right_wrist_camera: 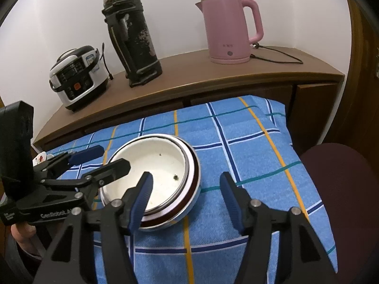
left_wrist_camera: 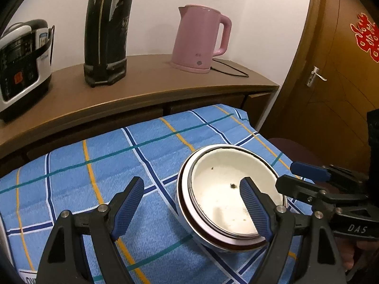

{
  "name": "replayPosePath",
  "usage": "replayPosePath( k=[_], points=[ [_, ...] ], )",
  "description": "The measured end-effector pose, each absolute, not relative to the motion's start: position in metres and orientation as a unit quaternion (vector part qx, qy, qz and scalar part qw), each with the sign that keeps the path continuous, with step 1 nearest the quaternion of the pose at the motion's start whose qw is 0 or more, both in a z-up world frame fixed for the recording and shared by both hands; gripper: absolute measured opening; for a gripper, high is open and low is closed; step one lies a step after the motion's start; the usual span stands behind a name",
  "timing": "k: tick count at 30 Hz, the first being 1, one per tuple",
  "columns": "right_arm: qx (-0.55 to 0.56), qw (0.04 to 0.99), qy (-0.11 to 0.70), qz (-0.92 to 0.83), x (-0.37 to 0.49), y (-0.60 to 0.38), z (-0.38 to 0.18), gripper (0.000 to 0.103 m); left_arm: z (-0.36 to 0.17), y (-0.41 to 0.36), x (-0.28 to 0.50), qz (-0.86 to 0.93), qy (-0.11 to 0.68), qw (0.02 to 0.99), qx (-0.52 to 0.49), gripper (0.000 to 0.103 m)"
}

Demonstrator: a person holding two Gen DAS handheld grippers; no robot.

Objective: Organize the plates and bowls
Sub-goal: 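Regrip the nested bowl stack rim with both grippers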

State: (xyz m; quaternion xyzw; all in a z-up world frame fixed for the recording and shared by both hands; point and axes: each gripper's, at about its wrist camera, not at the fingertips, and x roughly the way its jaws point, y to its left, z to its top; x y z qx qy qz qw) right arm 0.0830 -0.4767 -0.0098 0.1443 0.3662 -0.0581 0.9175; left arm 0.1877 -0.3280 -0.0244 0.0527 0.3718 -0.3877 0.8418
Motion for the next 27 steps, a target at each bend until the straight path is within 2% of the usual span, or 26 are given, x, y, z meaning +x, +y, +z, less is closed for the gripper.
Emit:
replayPosePath(
  k=[11, 14, 16, 27],
  points=[
    [0.161, 0.912, 0.373, -0.052, 0.089, -0.477, -0.023, 0.059, -0.037, -0.332, 0.191, -0.379, 0.404, 0.830, 0.058, 0.085],
    [0.165, 0.910, 0.378, -0.049, 0.091, -0.476, -0.028, 0.052, -0.038, -0.333, 0.191, -0.380, 0.405, 0.829, 0.062, 0.085],
    [0.169, 0.909, 0.378, -0.043, 0.092, -0.475, -0.030, 0.043, -0.040, -0.333, 0.191, -0.377, 0.409, 0.829, 0.062, 0.085],
    [0.192, 0.903, 0.383, -0.046, 0.099, -0.478, -0.038, 0.042, -0.047, -0.331, 0.197, -0.377, 0.433, 0.817, 0.050, 0.079]
  ],
)
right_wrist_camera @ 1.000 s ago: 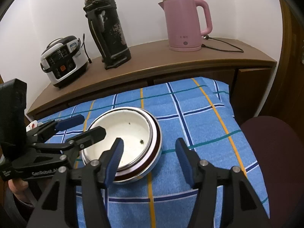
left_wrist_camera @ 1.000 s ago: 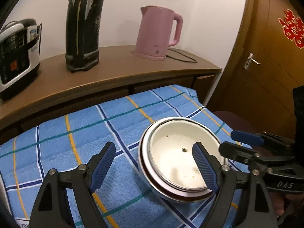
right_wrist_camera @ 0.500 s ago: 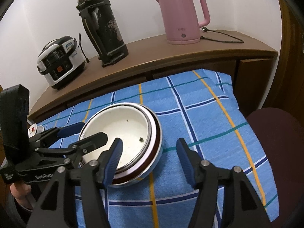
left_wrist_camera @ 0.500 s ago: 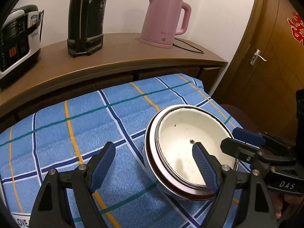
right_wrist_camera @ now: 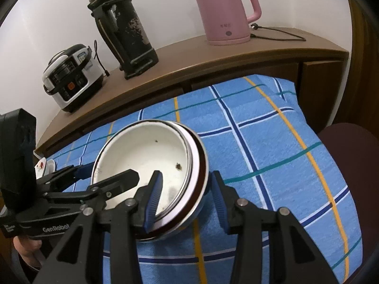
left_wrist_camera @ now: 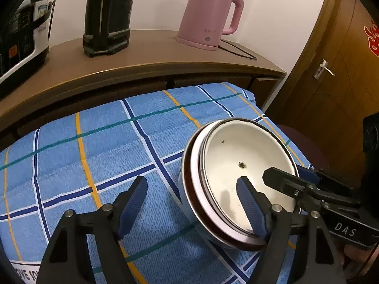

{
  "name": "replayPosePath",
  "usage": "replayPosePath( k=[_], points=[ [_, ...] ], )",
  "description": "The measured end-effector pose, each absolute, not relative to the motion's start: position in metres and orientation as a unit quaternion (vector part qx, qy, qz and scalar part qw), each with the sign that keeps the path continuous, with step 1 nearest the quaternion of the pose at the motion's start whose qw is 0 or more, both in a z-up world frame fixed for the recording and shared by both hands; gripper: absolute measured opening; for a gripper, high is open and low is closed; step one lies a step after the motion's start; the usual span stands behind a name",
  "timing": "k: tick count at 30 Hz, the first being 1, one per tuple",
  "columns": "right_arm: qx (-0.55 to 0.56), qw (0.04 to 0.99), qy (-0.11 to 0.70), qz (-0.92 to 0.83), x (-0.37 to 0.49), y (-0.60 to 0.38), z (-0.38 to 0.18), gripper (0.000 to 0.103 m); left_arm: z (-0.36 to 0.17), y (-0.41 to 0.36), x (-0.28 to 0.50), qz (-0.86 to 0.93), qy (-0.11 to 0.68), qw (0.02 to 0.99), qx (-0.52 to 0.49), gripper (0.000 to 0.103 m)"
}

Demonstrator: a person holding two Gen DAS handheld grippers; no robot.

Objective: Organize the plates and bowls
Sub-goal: 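Regrip the nested bowl stack rim with both grippers, then lift and carry the nested bowl stack toward the red-flower plate stack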

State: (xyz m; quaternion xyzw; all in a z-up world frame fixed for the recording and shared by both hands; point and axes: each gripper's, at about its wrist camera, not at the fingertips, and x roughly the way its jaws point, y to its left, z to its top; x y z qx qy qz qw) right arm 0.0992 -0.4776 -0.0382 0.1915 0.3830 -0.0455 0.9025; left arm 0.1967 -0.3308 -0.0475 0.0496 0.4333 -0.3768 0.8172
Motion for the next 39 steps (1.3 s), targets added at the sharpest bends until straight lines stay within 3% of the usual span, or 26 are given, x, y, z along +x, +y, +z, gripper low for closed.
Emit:
replayPosePath(
  k=[5, 6, 7, 9, 10, 11, 12, 39],
  points=[
    [0.194, 0.902, 0.384, -0.046, 0.098, -0.482, -0.030, 0.044, -0.047, -0.327, 0.200, -0.378, 0.440, 0.814, 0.035, 0.079],
    [0.186, 0.901, 0.388, -0.048, 0.099, -0.481, -0.029, 0.042, -0.047, -0.326, 0.201, -0.378, 0.442, 0.813, 0.033, 0.079],
    [0.183, 0.900, 0.394, -0.050, 0.101, -0.481, -0.029, 0.032, -0.047, -0.326, 0.202, -0.378, 0.443, 0.812, 0.032, 0.079],
    [0.182, 0.898, 0.397, -0.054, 0.102, -0.483, -0.030, 0.028, -0.048, -0.327, 0.201, -0.377, 0.446, 0.811, 0.037, 0.079],
    [0.178, 0.898, 0.399, -0.055, 0.103, -0.482, -0.030, 0.027, -0.048, -0.328, 0.200, -0.379, 0.448, 0.809, 0.038, 0.072],
    [0.172, 0.898, 0.403, -0.053, 0.104, -0.480, -0.030, 0.025, -0.050, -0.329, 0.199, -0.388, 0.452, 0.802, 0.034, 0.049],
    [0.167, 0.898, 0.404, -0.056, 0.105, -0.478, -0.029, 0.025, -0.052, -0.331, 0.199, -0.399, 0.465, 0.790, 0.028, 0.044],
    [0.174, 0.888, 0.425, -0.016, 0.130, -0.461, -0.018, 0.019, -0.048, -0.294, 0.210, -0.346, 0.522, 0.779, -0.030, 0.040]
  ],
)
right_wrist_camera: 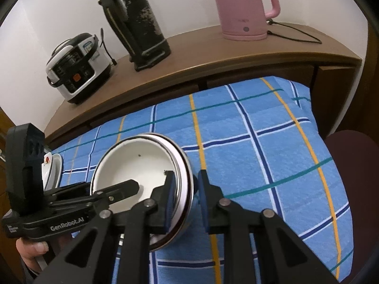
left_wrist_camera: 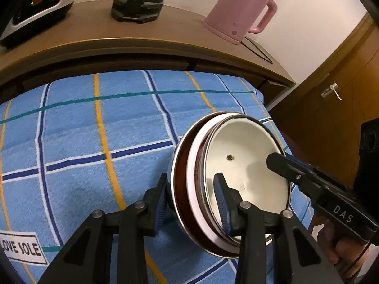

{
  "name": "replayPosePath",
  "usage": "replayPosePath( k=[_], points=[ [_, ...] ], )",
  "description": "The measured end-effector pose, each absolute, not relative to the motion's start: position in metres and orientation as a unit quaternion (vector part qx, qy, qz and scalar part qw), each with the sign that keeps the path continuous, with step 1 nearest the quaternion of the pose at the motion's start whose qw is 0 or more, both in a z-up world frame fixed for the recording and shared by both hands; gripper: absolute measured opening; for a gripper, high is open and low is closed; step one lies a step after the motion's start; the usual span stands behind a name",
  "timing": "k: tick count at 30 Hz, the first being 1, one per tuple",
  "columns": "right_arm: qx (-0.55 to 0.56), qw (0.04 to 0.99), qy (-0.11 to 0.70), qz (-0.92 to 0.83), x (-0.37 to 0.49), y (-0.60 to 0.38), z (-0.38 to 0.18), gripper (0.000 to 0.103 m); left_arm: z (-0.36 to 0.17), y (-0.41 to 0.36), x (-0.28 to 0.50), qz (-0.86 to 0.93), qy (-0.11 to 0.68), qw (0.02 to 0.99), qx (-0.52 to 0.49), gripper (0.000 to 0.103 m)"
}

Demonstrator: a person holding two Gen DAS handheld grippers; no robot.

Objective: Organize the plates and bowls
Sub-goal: 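Lift and carry the nested bowl stack toward the red-flower plate stack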

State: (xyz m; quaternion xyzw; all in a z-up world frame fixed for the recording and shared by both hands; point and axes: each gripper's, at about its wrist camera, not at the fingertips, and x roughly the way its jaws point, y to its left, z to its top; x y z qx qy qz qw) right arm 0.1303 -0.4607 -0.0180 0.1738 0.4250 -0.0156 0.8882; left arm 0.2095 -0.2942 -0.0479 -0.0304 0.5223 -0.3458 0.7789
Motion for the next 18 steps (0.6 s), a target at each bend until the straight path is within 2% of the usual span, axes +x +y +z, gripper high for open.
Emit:
replayPosePath(
  k=[18],
  points=[
    [0.138, 0.885, 0.436, 0.088, 0.169, -0.367, -0.014, 0.019, -0.034, -0.194, 0.208, -0.240, 0.513, 0.821, -0.069, 0.039]
  ],
)
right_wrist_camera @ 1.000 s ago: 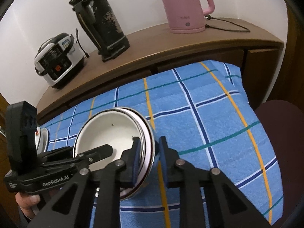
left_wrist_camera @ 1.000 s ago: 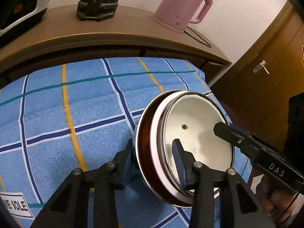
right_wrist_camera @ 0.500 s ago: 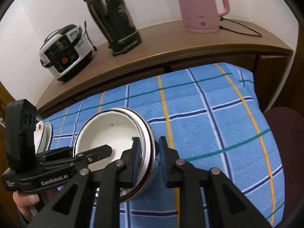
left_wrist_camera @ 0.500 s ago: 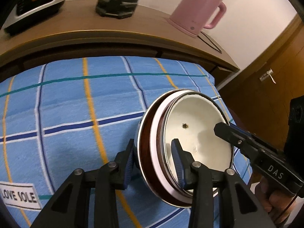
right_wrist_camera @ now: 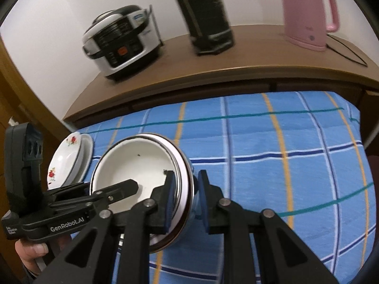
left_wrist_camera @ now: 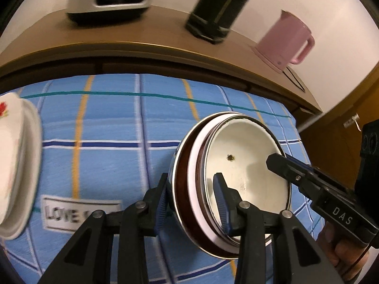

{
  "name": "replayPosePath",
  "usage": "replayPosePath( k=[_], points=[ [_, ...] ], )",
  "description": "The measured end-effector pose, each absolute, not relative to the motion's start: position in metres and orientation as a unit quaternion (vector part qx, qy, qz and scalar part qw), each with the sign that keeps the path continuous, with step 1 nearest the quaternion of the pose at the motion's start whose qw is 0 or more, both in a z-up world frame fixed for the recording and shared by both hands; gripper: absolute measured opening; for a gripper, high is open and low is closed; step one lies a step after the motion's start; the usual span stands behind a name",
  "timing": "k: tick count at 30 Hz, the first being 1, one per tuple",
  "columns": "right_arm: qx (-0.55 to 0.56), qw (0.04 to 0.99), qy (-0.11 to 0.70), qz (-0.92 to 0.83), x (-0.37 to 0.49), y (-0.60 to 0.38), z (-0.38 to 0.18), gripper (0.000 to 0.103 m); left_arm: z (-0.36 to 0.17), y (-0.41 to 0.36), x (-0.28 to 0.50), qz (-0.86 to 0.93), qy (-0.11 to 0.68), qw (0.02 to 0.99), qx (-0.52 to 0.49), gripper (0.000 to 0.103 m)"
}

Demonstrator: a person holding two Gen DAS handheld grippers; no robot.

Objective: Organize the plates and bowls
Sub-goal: 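Lift and carry the nested bowl stack toward the red-flower plate stack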

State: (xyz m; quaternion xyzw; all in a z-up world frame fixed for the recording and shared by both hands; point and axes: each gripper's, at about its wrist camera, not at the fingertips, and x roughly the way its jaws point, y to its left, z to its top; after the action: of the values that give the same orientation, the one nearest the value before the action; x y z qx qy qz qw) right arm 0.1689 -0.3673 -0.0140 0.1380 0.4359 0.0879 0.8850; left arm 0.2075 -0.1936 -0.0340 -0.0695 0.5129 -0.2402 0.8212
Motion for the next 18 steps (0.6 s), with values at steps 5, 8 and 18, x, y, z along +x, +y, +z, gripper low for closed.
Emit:
replayPosePath(
  k=[5, 8, 18],
  points=[
    [0.130, 0.885, 0.435, 0.104, 0.172, -0.348, -0.012, 0.019, -0.031, -0.174, 0.204, -0.222, 0.505, 0.830, -0.076, 0.039],
    [0.126, 0.886, 0.434, 0.107, 0.171, -0.343, -0.011, 0.019, -0.032, -0.168, 0.203, -0.218, 0.504, 0.832, -0.082, 0.039],
    [0.119, 0.889, 0.426, 0.115, 0.167, -0.334, -0.003, 0.019, -0.024, -0.156, 0.196, -0.212, 0.492, 0.840, -0.088, 0.039]
  ],
)
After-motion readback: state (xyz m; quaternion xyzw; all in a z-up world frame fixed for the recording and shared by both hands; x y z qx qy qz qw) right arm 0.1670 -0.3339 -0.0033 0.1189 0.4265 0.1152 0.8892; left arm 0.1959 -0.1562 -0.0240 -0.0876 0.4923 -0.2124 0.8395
